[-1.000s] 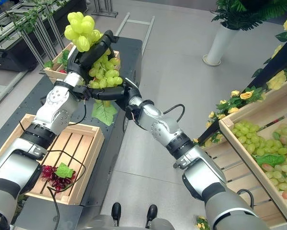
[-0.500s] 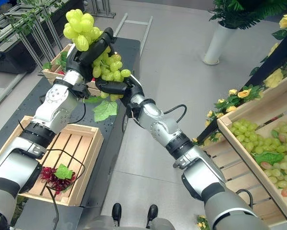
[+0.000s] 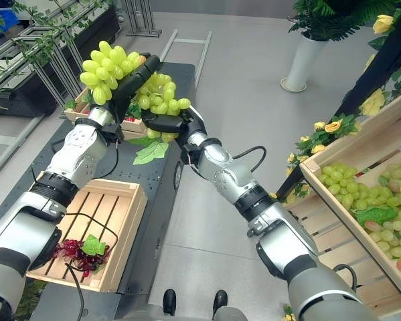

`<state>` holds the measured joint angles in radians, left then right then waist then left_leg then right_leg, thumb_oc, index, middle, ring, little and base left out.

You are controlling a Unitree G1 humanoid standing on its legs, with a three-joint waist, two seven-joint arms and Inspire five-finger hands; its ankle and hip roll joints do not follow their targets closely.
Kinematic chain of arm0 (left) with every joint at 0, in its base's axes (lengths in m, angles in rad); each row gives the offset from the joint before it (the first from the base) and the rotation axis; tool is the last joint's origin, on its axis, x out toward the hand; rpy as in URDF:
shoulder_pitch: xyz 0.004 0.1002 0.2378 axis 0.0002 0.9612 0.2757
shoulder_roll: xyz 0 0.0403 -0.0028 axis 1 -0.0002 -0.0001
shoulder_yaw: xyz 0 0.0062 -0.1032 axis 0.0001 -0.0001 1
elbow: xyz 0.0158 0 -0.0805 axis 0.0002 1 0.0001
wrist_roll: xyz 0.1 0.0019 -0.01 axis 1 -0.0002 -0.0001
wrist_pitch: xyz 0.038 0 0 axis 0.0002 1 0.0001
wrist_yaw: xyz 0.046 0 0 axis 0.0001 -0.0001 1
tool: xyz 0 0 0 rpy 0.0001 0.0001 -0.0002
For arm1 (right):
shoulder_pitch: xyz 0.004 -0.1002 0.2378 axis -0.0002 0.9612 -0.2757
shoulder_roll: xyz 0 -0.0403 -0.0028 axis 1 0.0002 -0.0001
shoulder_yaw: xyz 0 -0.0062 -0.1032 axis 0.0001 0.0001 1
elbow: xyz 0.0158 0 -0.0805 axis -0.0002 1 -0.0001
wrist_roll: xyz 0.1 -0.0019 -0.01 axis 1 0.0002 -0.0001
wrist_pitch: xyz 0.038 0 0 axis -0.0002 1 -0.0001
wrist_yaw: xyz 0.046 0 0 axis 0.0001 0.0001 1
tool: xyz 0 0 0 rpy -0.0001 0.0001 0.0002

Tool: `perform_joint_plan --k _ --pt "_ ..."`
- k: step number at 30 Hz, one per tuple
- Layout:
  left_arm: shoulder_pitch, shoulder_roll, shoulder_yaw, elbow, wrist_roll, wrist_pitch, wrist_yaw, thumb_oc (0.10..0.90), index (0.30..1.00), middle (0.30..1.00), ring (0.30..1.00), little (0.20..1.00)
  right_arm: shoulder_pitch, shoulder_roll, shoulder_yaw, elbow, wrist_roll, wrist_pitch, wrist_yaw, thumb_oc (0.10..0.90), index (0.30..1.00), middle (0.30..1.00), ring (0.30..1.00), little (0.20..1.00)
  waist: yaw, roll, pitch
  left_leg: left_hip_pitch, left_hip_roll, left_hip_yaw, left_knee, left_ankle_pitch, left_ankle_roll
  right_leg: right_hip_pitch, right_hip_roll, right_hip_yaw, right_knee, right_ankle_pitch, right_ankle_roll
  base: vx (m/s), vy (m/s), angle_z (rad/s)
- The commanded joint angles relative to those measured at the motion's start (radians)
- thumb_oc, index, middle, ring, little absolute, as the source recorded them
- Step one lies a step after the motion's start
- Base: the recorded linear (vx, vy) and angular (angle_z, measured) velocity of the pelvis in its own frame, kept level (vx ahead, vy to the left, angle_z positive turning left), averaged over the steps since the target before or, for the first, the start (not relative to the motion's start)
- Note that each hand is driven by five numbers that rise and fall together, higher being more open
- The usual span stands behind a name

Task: Pick up the fruits from the basket on one side to the basket on the other side

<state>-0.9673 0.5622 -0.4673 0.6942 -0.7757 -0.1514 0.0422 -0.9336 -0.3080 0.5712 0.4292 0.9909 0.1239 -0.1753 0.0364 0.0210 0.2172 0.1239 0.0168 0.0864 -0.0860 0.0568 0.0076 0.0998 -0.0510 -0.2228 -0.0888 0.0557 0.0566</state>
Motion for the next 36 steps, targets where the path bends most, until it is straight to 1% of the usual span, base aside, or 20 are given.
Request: perform_joint_plan --k 1,3,6,9,11,15,19,20,23,24,25,26,27,28,29,31,33,34,35,36 --pt "-0.023 0.019 0.041 0.123 0.026 -0.069 0.037 0.8 0.9 0.9 0.9 0.9 -0.069 0.028 -0.122 0.025 -0.039 -0.218 0.005 0.4 0.3 0.3 0.3 0.3 0.002 -0.009 -0.179 0.006 -0.063 -0.006 -0.001 -0.104 -0.004 0.036 0.014 0.024 0.002 -0.074 -0.016 0.01 0.023 -0.03" --pt "0.003 0.026 0.062 0.134 0.02 -0.072 0.035 0.8 0.9 0.9 0.9 0.9 -0.052 0.005 -0.133 0.029 -0.063 -0.222 -0.001 0.4 0.3 0.3 0.3 0.3 -0.005 -0.01 -0.175 0.01 -0.062 0.001 -0.001 -0.107 -0.004 0.036 0.016 0.031 0.002 -0.073 -0.016 0.01 0.013 -0.02" --pt "0.023 0.028 0.078 0.144 0.024 -0.068 0.04 0.8 0.9 0.9 0.9 0.9 -0.036 -0.009 -0.143 0.031 -0.065 -0.223 -0.006 0.4 0.3 0.3 0.3 0.3 -0.01 -0.011 -0.172 0.013 -0.061 0.007 -0.001 -0.108 -0.003 0.037 0.017 0.038 0.002 -0.073 -0.016 0.01 0.015 -0.06" --pt "0.053 0.033 0.096 0.152 0.023 -0.066 0.011 0.8 0.9 0.9 0.9 0.9 -0.012 -0.029 -0.163 0.034 -0.073 -0.231 0.0 0.4 0.3 0.3 0.3 0.3 -0.016 -0.014 -0.169 0.018 -0.06 0.013 -0.001 -0.112 -0.002 0.036 0.019 0.045 0.002 -0.071 -0.015 0.01 0.011 -0.06" --pt "0.078 0.037 0.108 0.147 0.012 -0.067 -0.027 0.8 0.9 0.9 0.9 0.9 0.001 -0.041 -0.173 0.02 -0.085 -0.233 -0.004 0.4 0.3 0.3 0.3 0.3 -0.02 -0.015 -0.167 0.019 -0.06 0.018 -0.001 -0.114 -0.001 0.034 0.02 0.05 0.002 -0.07 -0.014 0.01 0.019 -0.06" --pt "0.146 0.038 0.129 0.124 -0.006 -0.073 -0.14 0.8 0.9 0.9 0.9 0.9 0.034 -0.079 -0.205 -0.012 -0.107 -0.242 -0.004 0.4 0.3 0.3 0.3 0.3 -0.029 -0.016 -0.162 0.022 -0.058 0.031 -0.001 -0.118 0.001 0.03 0.025 0.063 0.002 -0.067 -0.013 0.0 0.029 -0.1" --pt "0.211 0.044 0.155 0.113 -0.063 -0.069 -0.241 0.8 0.9 0.9 0.9 0.9 0.056 -0.115 -0.24 -0.038 -0.109 -0.243 -0.005 0.4 0.3 0.3 0.3 0.3 -0.037 -0.018 -0.158 0.028 -0.057 0.041 -0.001 -0.124 0.003 0.029 0.029 0.077 0.002 -0.065 -0.011 0.01 0.036 -0.07" --pt "0.236 0.039 0.167 0.112 -0.081 -0.073 -0.283 0.8 0.9 0.9 0.9 0.9 0.062 -0.126 -0.251 -0.043 -0.106 -0.244 -0.003 0.4 0.3 0.3 0.3 0.3 -0.039 -0.02 -0.158 0.03 -0.057 0.046 -0.001 -0.126 0.003 0.028 0.03 0.081 0.002 -0.063 -0.01 0.01 0.039 -0.1" --pt "0.281 0.02 0.176 0.093 -0.108 -0.053 -0.394 0.8 0.9 0.9 0.9 0.9 0.068 -0.141 -0.276 -0.054 -0.09 -0.248 -0.005 0.4 0.3 0.3 0.3 0.3 -0.043 -0.022 -0.156 0.032 -0.056 0.055 -0.001 -0.129 0.005 0.026 0.032 0.09 0.002 -0.06 -0.009 0.0 0.036 -0.18" --pt "0.298 0.011 0.176 0.085 -0.107 -0.054 -0.427 0.8 0.9 0.9 0.9 0.9 0.07 -0.147 -0.286 -0.064 -0.081 -0.243 -0.002 0.4 0.3 0.3 0.3 0.3 -0.045 -0.023 -0.154 0.033 -0.056 0.057 -0.001 -0.13 0.006 0.025 0.032 0.093 0.002 -0.059 -0.009 0.0 0.041 -0.14" --pt "0.328 -0.002 0.174 0.066 -0.115 -0.041 -0.482 0.8 0.9 0.9 0.9 0.9 0.074 -0.156 -0.298 -0.083 -0.073 -0.234 0.002 0.4 0.3 0.3 0.3 0.3 -0.046 -0.023 -0.152 0.034 -0.056 0.059 -0.001 -0.131 0.008 0.023 0.034 0.1 0.002 -0.057 -0.009 -0.01 0.042 -0.08" --pt "0.341 -0.005 0.171 0.061 -0.129 -0.042 -0.497 0.8 0.9 0.9 0.9 0.9 0.072 -0.162 -0.301 -0.087 -0.07 -0.233 0.008 0.4 0.3 0.3 0.3 0.3 -0.047 -0.024 -0.151 0.035 -0.056 0.061 -0.001 -0.132 0.009 0.022 0.035 0.103 0.002 -0.056 -0.008 0.0 0.033 -0.07" --pt "0.341 -0.005 0.171 0.061 -0.13 -0.042 -0.497 0.8 0.9 0.9 0.9 0.9 0.072 -0.162 -0.301 -0.087 -0.07 -0.233 0.008 0.4 0.3 0.3 0.3 0.3 -0.046 -0.023 -0.151 0.035 -0.056 0.061 -0.001 -0.132 0.009 0.022 0.035 0.104 0.002 -0.056 -0.008 0.0 0.052 -0.11" --pt "0.359 -0.013 0.178 0.06 -0.183 -0.039 -0.502 0.8 0.9 0.9 0.9 0.9 0.067 -0.169 -0.301 -0.098 -0.072 -0.234 0.019 0.4 0.3 0.3 0.3 0.3 -0.05 -0.023 -0.15 0.036 -0.057 0.065 -0.001 -0.134 0.01 0.021 0.035 0.11 0.002 -0.054 -0.007 0.01 0.072 -0.21" --pt "0.373 -0.028 0.195 0.076 -0.186 -0.056 -0.49 0.8 0.9 0.9 0.9 0.9 0.059 -0.168 -0.3 -0.109 -0.074 -0.22 0.037 0.4 0.3 0.3 0.3 0.3 -0.055 -0.025 -0.15 0.041 -0.057 0.073 -0.001 -0.136 0.01 0.02 0.036 0.117 0.002 -0.053 -0.006 0.01 0.072 -0.22" --pt "0.379 -0.036 0.199 0.086 -0.185 -0.065 -0.479 0.8 0.9 0.9 0.9 0.9 0.057 -0.166 -0.298 -0.116 -0.078 -0.211 0.044 0.4 0.3 0.3 0.3 0.3 -0.057 -0.025 -0.151 0.042 -0.057 0.075 -0.001 -0.137 0.011 0.02 0.037 0.121 0.002 -0.052 -0.007 0.01 0.044 -0.18" --pt "0.398 -0.064 0.21 0.108 -0.158 -0.1 -0.453 0.8 0.9 0.9 0.9 0.9 0.056 -0.162 -0.286 -0.14 -0.08 -0.186 0.074 0.4 0.3 0.3 0.3 0.3 -0.065 -0.03 -0.152 0.042 -0.057 0.082 -0.001 -0.138 0.012 0.016 0.037 0.131 0.002 -0.05 -0.005 0.0 0.057 -0.25" --pt "0.414 -0.084 0.218 0.118 -0.145 -0.13 -0.42 0.8 0.9 0.9 0.9 0.9 0.061 -0.161 -0.276 -0.162 -0.081 -0.167 0.092 0.4 0.3 0.3 0.3 0.3 -0.069 -0.034 -0.152 0.042 -0.056 0.087 -0.001 -0.138 0.013 0.013 0.038 0.138 0.002 -0.048 -0.004 0.0 0.049 -0.17" --pt "0.42 -0.092 0.223 0.124 -0.137 -0.139 -0.398 0.8 0.9 0.9 0.9 0.9 0.063 -0.16 -0.27 -0.173 -0.082 -0.156 0.102 0.4 0.3 0.3 0.3 0.3 -0.072 -0.036 -0.152 0.042 -0.056 0.089 -0.001 -0.138 0.013 0.012 0.038 0.141 0.002 -0.047 -0.004 0.0 0.064 -0.18" --pt "0.433 -0.113 0.233 0.139 -0.093 -0.169 -0.327 0.8 0.9 0.9 0.9 0.9 0.073 -0.157 -0.252 -0.202 -0.079 -0.128 0.128 0.4 0.3 0.3 0.3 0.3 -0.079 -0.041 -0.152 0.042 -0.055 0.096 -0.001 -0.138 0.014 0.01 0.038 0.148 0.002 -0.046 -0.003 0.01 0.048 -0.23"
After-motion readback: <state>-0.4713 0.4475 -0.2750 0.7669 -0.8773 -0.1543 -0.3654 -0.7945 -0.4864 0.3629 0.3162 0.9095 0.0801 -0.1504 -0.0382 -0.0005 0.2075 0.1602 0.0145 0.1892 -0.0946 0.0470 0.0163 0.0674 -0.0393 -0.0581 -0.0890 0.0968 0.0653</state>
